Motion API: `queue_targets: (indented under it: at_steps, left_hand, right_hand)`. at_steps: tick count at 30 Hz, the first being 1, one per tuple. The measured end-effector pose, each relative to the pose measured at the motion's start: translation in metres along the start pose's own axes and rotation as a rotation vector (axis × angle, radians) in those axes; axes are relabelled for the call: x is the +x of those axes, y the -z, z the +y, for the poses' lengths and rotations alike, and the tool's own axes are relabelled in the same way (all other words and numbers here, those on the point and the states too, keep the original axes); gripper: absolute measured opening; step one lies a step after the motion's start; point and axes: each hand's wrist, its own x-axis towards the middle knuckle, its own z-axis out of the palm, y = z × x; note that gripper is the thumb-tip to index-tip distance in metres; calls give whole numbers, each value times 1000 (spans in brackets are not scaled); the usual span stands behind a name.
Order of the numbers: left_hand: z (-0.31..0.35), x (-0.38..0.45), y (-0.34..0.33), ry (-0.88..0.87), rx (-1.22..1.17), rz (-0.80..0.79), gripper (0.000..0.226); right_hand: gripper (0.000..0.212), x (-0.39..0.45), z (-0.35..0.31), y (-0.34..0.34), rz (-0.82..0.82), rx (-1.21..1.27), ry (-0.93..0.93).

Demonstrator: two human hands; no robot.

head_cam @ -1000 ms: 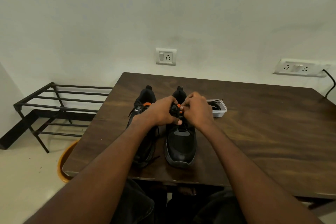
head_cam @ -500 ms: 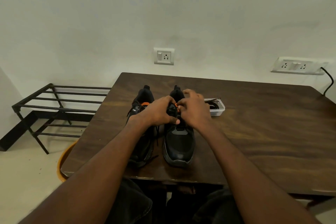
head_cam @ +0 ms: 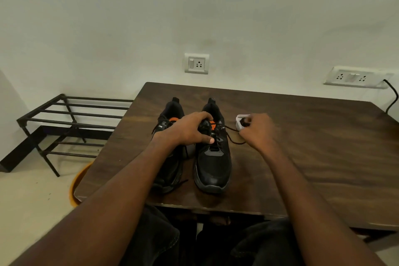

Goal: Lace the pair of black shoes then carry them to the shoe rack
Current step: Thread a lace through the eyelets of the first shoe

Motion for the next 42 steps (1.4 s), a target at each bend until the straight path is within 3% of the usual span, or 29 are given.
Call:
queue_targets:
  at_steps: [3, 8, 14, 16, 20, 23, 26, 29, 31, 36, 38, 40, 42]
  left_hand:
    - [-1, 1, -3, 13, 8, 23, 75]
    - [-3, -3, -3, -55, 45, 23, 72]
    - [-3, -1, -2, -36, -21, 24, 60]
    - [-3, -1, -1, -42, -30, 20, 59]
    - [-3, -1, -1, -43, -30, 11, 59]
    - [-4, 0, -3, -55, 0, 14, 61]
    - [-4, 1, -5, -71, 46, 32, 62]
    - [-5, 1, -6, -71, 47, 41, 62]
    - [-6, 0, -7, -73, 42, 41, 62]
    - [-3, 1, -6, -58, 22, 29, 56]
    - [-2, 1, -6, -49, 14, 16, 54]
    - [-2, 0, -6, -67, 38, 27, 48]
    - [-1, -1, -6, -92, 71, 80, 38]
  right_hand:
    - [33, -5, -23, -11, 15, 106, 184]
    - [19, -7, -45, -25, -13, 53, 281]
    - [20, 4, -26, -16, 240, 375, -59]
    - [22, 5, -16, -9, 277, 362, -147]
    - [18, 2, -4, 0, 133, 123, -161]
    - [23, -2, -8, -10, -75, 5, 4]
    - [26, -6, -24, -18, -89, 116, 140]
    - [13, -4, -33, -27, -97, 167, 161]
    - [3, -2, -32, -32, -67, 215, 120]
    - [26, 1, -22, -27, 85, 475, -123]
    - [24, 6, -13, -21, 119, 635, -236]
    - [19, 7, -4, -12, 24, 745, -253]
    - [16, 3, 3, -3, -142, 590, -135]
